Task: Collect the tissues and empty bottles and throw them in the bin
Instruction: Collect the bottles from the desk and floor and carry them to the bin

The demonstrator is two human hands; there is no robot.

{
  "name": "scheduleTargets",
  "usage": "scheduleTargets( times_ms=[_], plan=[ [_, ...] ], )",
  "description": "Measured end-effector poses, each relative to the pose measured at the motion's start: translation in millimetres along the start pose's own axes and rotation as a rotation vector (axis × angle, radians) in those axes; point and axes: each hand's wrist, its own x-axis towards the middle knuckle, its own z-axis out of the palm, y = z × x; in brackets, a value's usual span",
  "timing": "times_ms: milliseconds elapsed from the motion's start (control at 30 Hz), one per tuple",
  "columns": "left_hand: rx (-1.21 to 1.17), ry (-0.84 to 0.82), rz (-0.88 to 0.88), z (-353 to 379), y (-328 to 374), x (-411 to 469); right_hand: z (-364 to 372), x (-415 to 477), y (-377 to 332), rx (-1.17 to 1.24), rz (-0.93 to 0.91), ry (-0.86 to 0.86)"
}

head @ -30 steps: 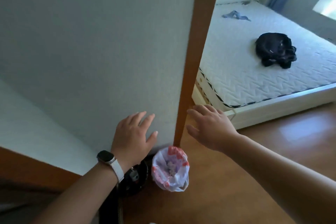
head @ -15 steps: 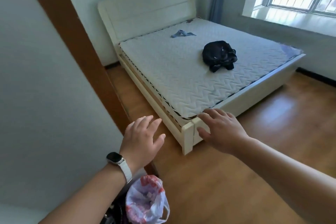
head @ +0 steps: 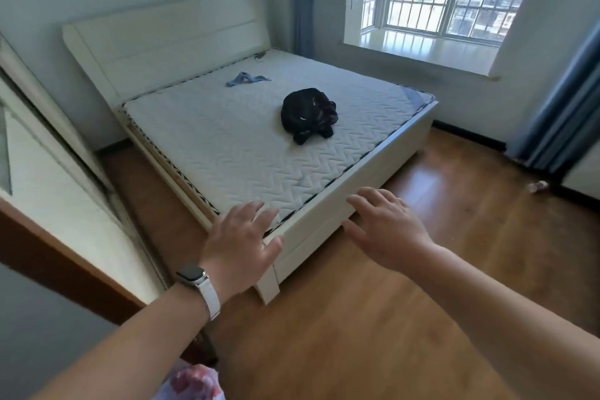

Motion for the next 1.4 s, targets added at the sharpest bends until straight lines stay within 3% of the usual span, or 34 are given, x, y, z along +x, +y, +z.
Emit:
scheduleTargets(
  times_ms=[367, 567, 867, 1100, 1400],
  plan=[
    [-0.083, -0.104, 0.176, 57.6, 12.9, 111.9, 2.8, 32.6, 55.7, -0.073, 0.195, 0.037],
    [-0.208, -0.136, 0.277, 102.8, -0.4, 205.2, 16.4, 102.2, 80.5, -0.089, 0.393, 0.011],
    [-0.221, -0.249, 0.418, 143.1, -36.0, 354.8, 24.7, 210.5, 94.9, -0.111, 0.549, -0.012],
    [-0.300, -0.249, 0.553, 160.1, -14.7, 410.4, 11.3, 226.9, 112.6, -0.163, 0.684, -0.010],
    [-0.306, -0.226, 0.626, 166.4, 13.1, 471.2, -0.4, 257.8, 149.3, -0.175, 0.720, 0.026]
  ],
)
